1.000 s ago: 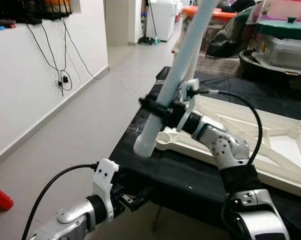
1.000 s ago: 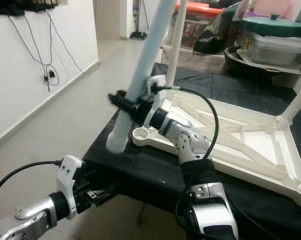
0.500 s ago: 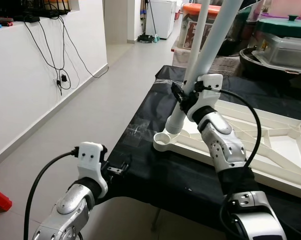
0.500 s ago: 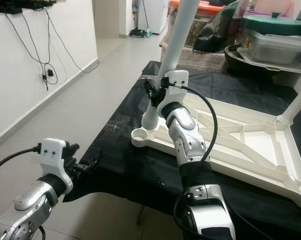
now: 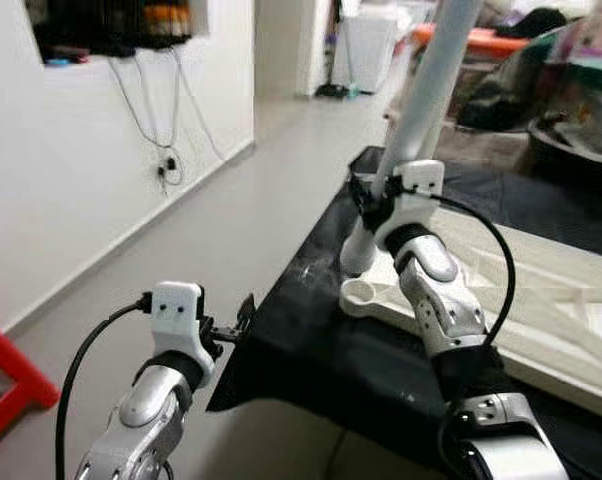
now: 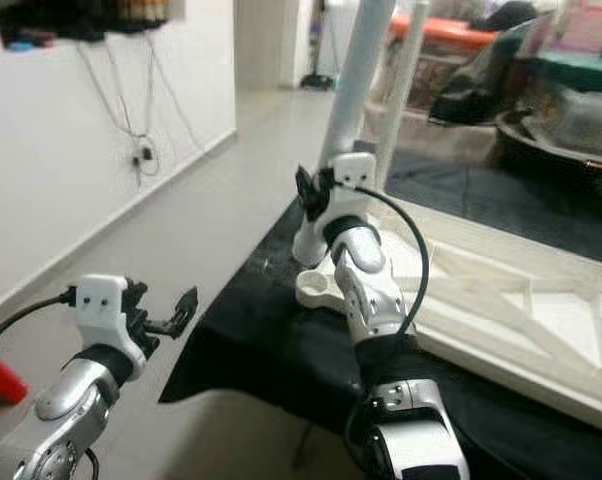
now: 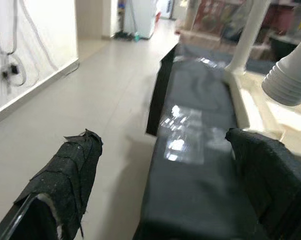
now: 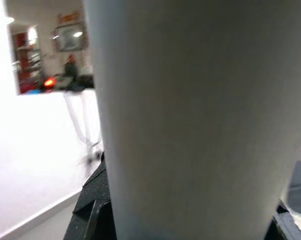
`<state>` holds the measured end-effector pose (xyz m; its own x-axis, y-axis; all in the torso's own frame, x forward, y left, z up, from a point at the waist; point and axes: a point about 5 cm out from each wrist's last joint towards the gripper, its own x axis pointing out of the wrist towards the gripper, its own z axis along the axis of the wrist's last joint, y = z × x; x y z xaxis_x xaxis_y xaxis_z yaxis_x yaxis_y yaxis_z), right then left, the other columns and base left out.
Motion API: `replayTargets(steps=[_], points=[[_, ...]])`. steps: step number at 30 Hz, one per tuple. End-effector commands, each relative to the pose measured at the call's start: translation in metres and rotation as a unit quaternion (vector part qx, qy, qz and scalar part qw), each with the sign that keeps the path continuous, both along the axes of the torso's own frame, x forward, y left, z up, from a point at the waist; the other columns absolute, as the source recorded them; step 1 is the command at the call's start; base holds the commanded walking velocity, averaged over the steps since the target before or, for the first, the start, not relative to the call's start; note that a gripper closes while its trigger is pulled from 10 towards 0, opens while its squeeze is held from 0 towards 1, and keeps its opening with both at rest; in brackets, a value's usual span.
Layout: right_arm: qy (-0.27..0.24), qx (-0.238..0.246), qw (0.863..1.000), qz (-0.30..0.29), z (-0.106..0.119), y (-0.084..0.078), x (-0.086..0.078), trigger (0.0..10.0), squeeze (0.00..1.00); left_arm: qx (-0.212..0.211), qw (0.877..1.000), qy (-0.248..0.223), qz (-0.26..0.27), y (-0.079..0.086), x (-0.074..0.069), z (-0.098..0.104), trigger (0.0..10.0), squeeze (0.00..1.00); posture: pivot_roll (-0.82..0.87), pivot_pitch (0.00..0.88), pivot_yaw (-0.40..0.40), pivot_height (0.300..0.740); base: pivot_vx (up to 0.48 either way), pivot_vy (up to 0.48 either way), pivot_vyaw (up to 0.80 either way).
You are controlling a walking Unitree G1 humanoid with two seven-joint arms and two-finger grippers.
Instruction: Building children table
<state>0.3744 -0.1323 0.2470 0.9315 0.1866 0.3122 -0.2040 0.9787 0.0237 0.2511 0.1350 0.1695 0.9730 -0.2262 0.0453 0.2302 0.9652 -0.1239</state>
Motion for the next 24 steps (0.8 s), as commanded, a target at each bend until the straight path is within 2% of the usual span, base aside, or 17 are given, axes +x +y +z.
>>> replayTargets(steps=[1, 6, 24], points=[[-0.01, 0.005, 1.0, -0.003, 0.004, 0.0, 0.001, 10.0, 0.0, 0.005, 1.0, 0.005, 0.007, 0.0, 0.002, -0.003, 10.0, 0.0, 0.13, 0.036, -0.07, 0.74, 0.48, 0.0, 0.0], [-0.013, 0.014, 1.0, 0.011, 0.006, 0.004, 0.001, 10.0, 0.0, 0.003, 1.0, 0.002, 0.012, 0.0, 0.003, -0.002, 10.0, 0.0, 0.13, 0.04, -0.073, 0.74, 0.48, 0.0, 0.0], [-0.017, 0.053, 0.992, 0.113, 0.011, 0.018, -0.002, 10.0, 0.0, -0.001, 1.0, 0.009, 0.018, -0.002, 0.005, -0.004, 10.0, 0.0, 0.13, 0.054, -0.072, 0.74, 0.0, 0.0, 0.0]])
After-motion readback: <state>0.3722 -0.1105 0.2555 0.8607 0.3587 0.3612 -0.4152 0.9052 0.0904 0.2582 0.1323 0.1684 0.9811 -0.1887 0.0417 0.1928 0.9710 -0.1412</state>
